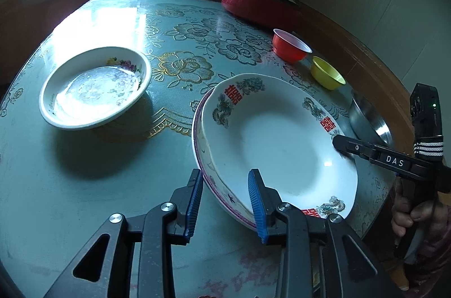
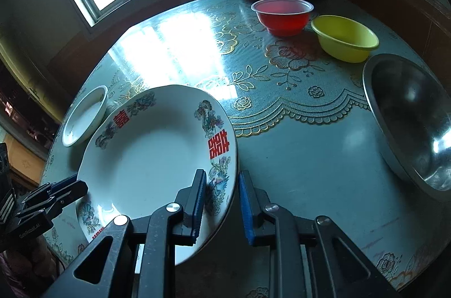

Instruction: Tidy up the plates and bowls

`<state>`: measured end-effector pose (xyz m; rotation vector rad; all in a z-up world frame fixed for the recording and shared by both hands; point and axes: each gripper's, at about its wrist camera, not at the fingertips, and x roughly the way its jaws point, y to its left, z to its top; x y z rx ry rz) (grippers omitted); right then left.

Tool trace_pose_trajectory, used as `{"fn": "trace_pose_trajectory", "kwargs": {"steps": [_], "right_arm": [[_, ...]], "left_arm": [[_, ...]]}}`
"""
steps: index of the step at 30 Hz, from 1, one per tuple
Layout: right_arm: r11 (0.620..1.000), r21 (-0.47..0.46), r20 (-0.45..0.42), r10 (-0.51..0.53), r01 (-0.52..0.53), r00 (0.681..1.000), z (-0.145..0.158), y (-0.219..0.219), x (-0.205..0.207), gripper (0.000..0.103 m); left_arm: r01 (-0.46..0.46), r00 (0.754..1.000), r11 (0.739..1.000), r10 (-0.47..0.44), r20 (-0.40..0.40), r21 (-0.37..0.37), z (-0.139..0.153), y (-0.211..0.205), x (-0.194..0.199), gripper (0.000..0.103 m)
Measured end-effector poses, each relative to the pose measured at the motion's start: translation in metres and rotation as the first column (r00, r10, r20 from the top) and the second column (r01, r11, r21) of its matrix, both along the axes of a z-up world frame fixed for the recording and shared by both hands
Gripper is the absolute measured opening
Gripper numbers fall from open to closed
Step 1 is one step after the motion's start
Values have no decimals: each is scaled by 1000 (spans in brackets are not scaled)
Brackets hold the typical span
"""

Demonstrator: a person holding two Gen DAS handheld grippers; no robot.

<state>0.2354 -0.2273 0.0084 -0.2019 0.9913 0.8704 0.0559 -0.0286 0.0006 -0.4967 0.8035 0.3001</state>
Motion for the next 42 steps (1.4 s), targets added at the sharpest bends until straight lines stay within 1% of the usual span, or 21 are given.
{"fn": "trace_pose_trajectory", "kwargs": {"steps": [2,5,10,12,14,17,21,24,28,30,33,35,37,40,42], "right_arm": [[1000,-21,38,-9,10,999,1,3,-5,22],[999,-49,88,-2,7,996,3,7,-11,22],[997,-68,138,44,-34,989,3,9,-12,22],[995,-77,159,71,-59,985,4,11,-14,22],[993,-84,178,95,-81,979,5,11,-17,22],[983,-110,217,171,-150,961,5,15,-22,22],[972,-88,192,233,-220,953,3,16,-18,23],[970,-51,122,243,-238,962,1,14,-8,23],[969,-28,67,247,-246,967,2,12,-1,23],[972,-18,84,233,-233,969,7,12,2,23],[972,-2,93,234,-235,968,16,16,2,23],[976,-5,107,218,-219,970,19,20,1,23],[980,2,105,198,-199,975,22,22,1,23],[987,4,88,159,-160,983,23,28,1,23],[987,24,82,158,-160,984,28,32,-4,23]], "left_arm": [[4,1000,1000,-4,7,-3,0,2,0,34],[8,1000,1000,-8,13,15,1,-1,-1,31],[-40,999,999,40,13,-5,2,-2,-5,28],[-48,999,999,48,2,16,4,-7,-4,27],[-75,997,997,76,-10,28,5,-10,-3,27],[-127,991,991,128,-25,32,4,-13,-2,27],[-172,984,984,174,-34,37,4,-17,-6,27],[-205,978,978,206,-36,46,5,-21,-9,27],[-225,972,971,229,-46,78,7,-28,-9,27],[-217,973,973,222,-55,84,5,-31,-4,28],[-209,972,968,221,-80,136,7,-36,4,28],[-191,977,975,200,-69,113,6,-34,5,28],[-161,982,976,173,-72,146,6,-34,8,28],[-133,987,982,143,-68,132,7,-27,7,28],[-135,988,983,143,-58,126,9,-19,2,28]]}}
